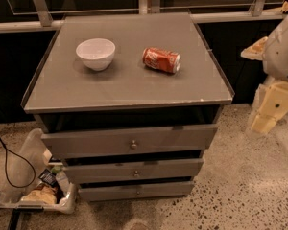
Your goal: Open middle drawer
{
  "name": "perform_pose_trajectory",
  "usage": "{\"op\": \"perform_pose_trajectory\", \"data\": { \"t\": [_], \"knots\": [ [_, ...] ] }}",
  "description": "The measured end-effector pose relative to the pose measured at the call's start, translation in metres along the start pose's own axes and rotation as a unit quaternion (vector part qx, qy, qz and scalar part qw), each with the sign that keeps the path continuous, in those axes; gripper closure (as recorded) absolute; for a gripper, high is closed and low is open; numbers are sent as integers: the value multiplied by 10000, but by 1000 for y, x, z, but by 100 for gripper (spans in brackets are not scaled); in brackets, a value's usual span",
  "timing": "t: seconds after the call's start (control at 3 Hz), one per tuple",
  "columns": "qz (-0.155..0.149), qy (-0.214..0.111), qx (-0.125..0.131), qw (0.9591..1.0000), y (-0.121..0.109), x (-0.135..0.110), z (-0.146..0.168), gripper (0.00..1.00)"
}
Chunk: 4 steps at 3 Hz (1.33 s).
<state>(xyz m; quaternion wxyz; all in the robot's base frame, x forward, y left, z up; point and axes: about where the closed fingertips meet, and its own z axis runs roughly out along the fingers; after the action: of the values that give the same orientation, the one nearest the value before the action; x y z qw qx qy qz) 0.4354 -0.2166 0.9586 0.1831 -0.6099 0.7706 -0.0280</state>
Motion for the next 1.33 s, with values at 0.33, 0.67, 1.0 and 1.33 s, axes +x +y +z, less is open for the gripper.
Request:
{"op": "perform_pose_trajectory", "data": {
  "t": [0.33,0.67,1.0,1.33],
  "knots": [
    [-246,-501,-3,9984,28,14,43,0],
    [-230,-1170,47,9928,54,27,90,0],
    [-406,-1380,267,9892,51,24,86,0],
    [-424,-1375,249,9893,52,23,87,0]
  ]
}}
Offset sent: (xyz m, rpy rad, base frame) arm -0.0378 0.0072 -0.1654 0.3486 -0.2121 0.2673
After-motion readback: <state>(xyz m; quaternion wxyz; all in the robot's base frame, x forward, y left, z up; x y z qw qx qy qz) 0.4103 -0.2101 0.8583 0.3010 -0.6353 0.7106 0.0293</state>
